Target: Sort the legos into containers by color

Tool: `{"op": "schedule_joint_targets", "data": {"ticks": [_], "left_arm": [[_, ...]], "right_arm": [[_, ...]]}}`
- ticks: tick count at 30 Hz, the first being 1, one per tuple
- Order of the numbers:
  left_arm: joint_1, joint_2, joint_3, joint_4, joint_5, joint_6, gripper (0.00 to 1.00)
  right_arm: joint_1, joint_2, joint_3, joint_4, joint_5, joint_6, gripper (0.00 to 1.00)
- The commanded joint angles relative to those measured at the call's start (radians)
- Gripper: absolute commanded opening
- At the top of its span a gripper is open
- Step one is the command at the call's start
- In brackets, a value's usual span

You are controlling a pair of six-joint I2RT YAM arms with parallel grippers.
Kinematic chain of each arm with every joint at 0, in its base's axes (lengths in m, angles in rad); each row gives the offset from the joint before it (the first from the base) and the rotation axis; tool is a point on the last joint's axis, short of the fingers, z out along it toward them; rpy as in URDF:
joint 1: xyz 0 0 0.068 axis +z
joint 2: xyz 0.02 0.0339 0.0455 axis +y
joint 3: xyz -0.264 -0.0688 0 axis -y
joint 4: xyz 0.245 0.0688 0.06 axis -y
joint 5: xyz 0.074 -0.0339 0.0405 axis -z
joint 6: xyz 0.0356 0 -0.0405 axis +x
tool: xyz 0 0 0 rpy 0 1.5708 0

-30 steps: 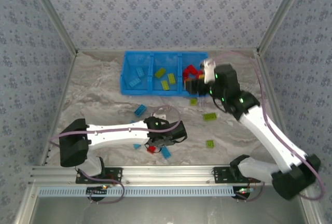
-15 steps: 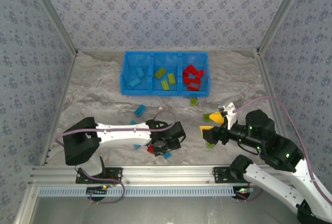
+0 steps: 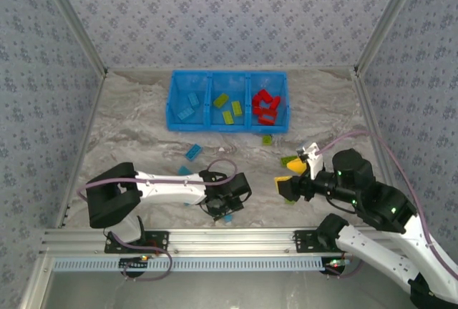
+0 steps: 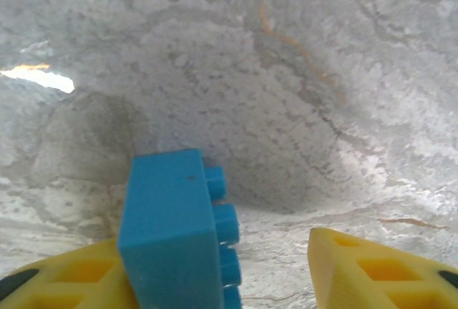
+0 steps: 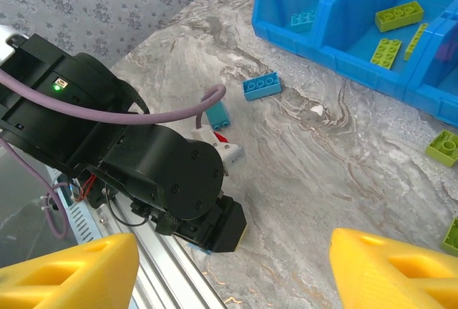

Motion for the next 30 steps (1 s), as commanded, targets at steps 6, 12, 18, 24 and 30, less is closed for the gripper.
{"op": "schedule_joint_targets", "data": {"ticks": [6,12,18,24,30], "left_arm": [[0.008,0.015,-0.008,0.001,-0.001,0.009,0.30],[0.011,-0.009,0.096,-0.115,-0.087,0.076,0.16],[0.107,-0.071,0.223,-0.240,-0.161,0.225,0.15],[0.314,-0.174,0.292,-0.349,-0.201,0.416,0.14],[0.613,-0.231,0.364,-0.360,-0.205,0.721,0.15]], "right_arm": [[0.009,0.010,-0.005,0.005,-0.011,0.017,0.73],[0.021,0.025,-0.020,0.027,-0.050,-0.005,0.71],[0.288,0.187,-0.005,0.144,0.142,-0.095,0.69],[0.516,0.404,0.081,0.373,0.318,-0.217,0.70],[0.711,0.668,0.148,0.659,0.613,-0.346,0.71]]}}
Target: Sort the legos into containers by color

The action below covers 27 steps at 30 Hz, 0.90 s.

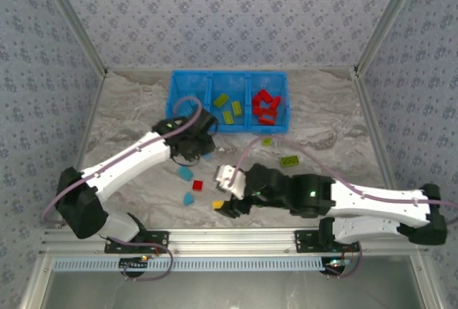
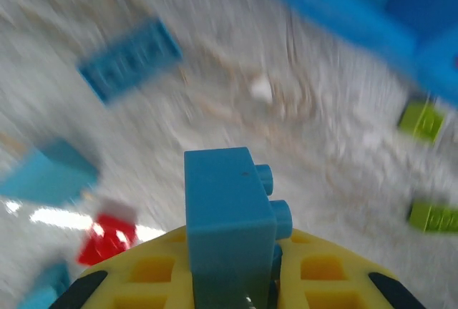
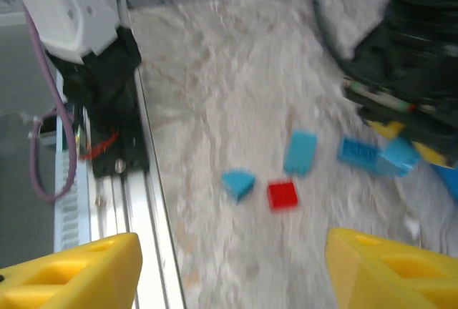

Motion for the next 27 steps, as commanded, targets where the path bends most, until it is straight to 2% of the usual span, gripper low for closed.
{"op": "schedule_joint_targets", "data": {"ticks": [1,5,7,12,19,27], "left_arm": [[0.132,-0.025,0.046,-0.030,-0.025,0.248,0.15],[0.269,0.036,0.088,0.069,0.003,0.379,0.15],[0.314,0.111,0.152,0.092,0.031,0.431,0.16],[0.372,0.314,0.326,0.099,0.111,0.523,0.16],[0.415,0.556,0.523,0.058,0.205,0.572,0.17],[0.418,0.702,0.574,0.082,0.275,0.616,0.18]], "right_arm": [[0.061,0.142,0.070,0.258,0.268,-0.115,0.71],[0.039,0.318,0.152,0.374,0.440,-0.144,0.71],[-0.007,0.386,0.233,0.373,0.438,-0.118,0.71],[-0.131,0.454,0.271,0.412,0.358,-0.040,0.71],[-0.221,0.513,0.336,0.356,0.344,0.034,0.71],[-0.240,0.552,0.350,0.337,0.333,0.074,0.72]]}}
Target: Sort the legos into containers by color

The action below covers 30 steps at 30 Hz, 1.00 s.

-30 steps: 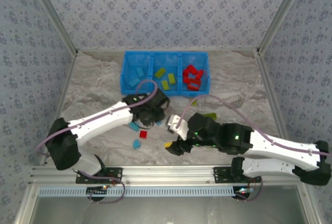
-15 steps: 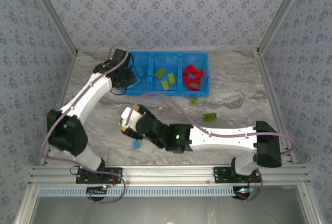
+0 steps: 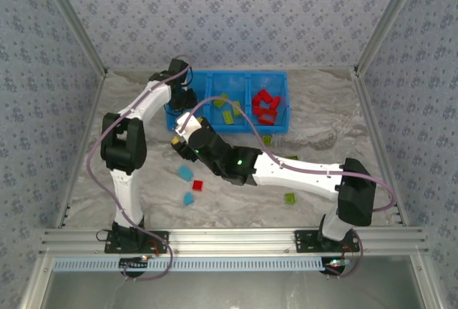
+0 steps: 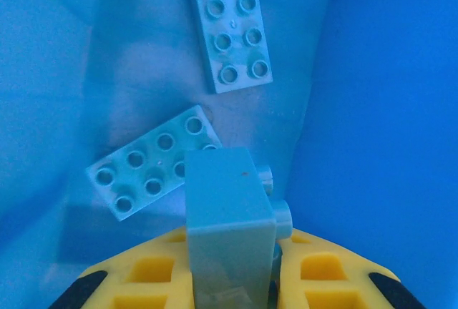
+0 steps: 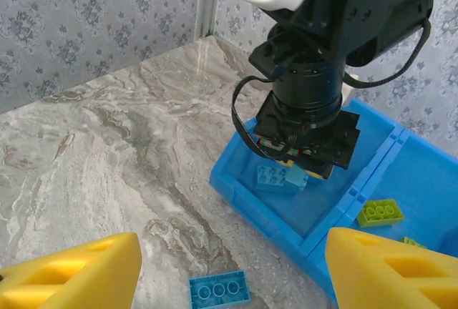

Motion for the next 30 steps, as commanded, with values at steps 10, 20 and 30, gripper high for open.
{"op": "schedule_joint_targets", "data": {"ticks": [10,20,30], "left_arm": [[0.004,0.072,0.042,-0.028,0.083,0.057,0.25],[0.005,0.069,0.067,-0.058,0.100,0.061,0.49],[0.001,-0.154,-0.004,-0.056,0.033,0.018,0.53]], "right_arm": [[-0.001,0.056,0.058,-0.055,0.083,0.109,0.73],[-0.002,0.067,0.056,-0.112,0.053,0.144,0.74],[-0.052,0.094,-0.001,-0.237,-0.275,0.220,0.73]]}}
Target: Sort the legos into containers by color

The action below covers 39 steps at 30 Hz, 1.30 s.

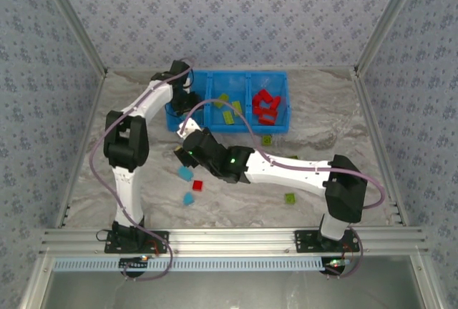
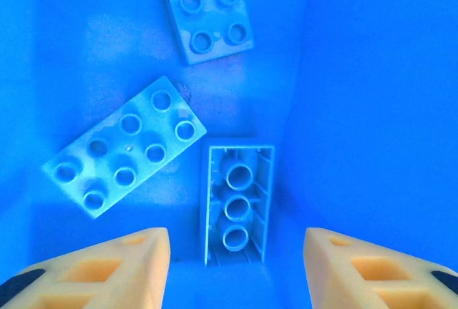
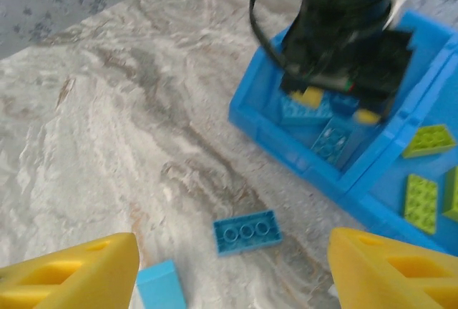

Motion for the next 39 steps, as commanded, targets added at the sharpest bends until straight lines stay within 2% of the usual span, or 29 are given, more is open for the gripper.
{"op": "schedule_joint_targets", "data": {"ticks": [1,4,9,14,17,21,27,34,39], "left_arm": [[-0.003,-0.202,-0.060,0.002,-0.049,-0.036,0.54],[-0.014,-0.365,-0.185,0.033,-0.099,-0.067,0.56],[-0.086,-0.662,-0.382,0.027,-0.158,-0.092,0.59],[-0.189,-0.957,-0.547,-0.021,-0.168,-0.150,0.64],[-0.243,-1.079,-0.572,-0.086,-0.173,-0.167,0.65],[-0.299,-1.185,-0.580,-0.164,-0.151,-0.202,0.65],[-0.407,-1.313,-0.605,-0.332,-0.121,-0.310,0.63],[-0.421,-1.495,-0.656,-0.478,-0.090,-0.377,0.63],[-0.422,-1.556,-0.682,-0.472,-0.081,-0.401,0.62]], "right_arm": [[-0.026,0.044,-0.006,-0.107,-0.200,0.047,0.73],[-0.036,0.091,-0.006,-0.149,-0.300,0.054,0.74],[-0.072,0.158,-0.010,-0.194,-0.379,0.040,0.79],[-0.087,0.193,-0.018,-0.224,-0.494,-0.111,0.78],[-0.098,0.190,-0.047,-0.247,-0.539,-0.190,0.78],[-0.107,0.190,-0.092,-0.244,-0.602,-0.275,0.78],[-0.092,0.249,-0.085,-0.232,-0.525,-0.331,0.78],[-0.090,0.309,-0.033,-0.226,-0.510,-0.359,0.77],[-0.084,0.323,0.002,-0.237,-0.522,-0.366,0.68]]}}
